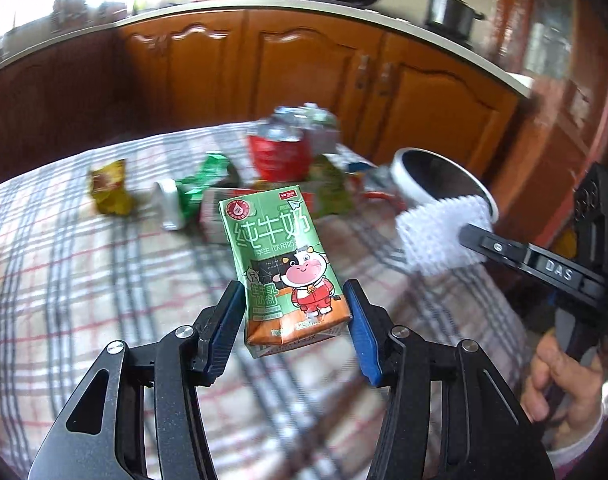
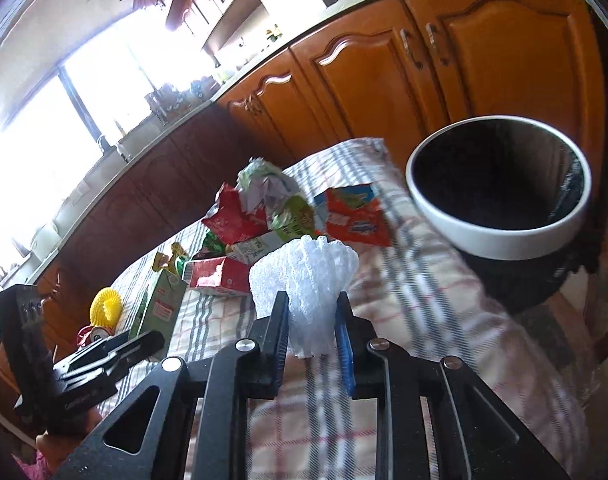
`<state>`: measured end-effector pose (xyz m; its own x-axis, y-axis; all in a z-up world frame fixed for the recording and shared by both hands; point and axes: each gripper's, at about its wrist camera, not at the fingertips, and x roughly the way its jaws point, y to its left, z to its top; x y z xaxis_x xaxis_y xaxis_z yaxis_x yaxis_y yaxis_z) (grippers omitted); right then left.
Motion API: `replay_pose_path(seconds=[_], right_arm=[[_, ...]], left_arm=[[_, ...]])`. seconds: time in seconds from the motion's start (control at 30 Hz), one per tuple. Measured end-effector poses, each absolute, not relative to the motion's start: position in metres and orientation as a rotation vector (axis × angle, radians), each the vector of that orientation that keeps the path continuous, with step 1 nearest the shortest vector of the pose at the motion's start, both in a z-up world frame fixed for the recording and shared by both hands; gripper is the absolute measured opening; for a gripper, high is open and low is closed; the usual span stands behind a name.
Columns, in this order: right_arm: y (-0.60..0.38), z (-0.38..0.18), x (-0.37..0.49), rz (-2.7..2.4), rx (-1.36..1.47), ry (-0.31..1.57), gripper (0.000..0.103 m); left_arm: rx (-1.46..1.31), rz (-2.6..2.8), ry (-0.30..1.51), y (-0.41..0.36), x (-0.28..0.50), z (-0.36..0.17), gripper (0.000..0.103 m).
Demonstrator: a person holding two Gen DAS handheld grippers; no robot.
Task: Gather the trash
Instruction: 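Grasp the green milk carton with the left tool while the right tool grasps the white mesh net, then carry the carton and mesh net over the bin and open both tools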
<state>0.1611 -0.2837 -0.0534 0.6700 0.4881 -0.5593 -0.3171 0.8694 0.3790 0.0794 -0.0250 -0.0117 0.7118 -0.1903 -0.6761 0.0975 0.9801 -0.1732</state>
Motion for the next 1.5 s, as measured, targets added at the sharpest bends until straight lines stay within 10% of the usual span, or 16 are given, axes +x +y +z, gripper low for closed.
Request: replay_pose_path(seconds=[1.5], right_arm=[[-0.420,-0.027,0.233,0.160,0.289,0.633,0.023]], left_arm=[[-0.001,-0.488,0.809,-0.199,0.218,0.005,0.049]])
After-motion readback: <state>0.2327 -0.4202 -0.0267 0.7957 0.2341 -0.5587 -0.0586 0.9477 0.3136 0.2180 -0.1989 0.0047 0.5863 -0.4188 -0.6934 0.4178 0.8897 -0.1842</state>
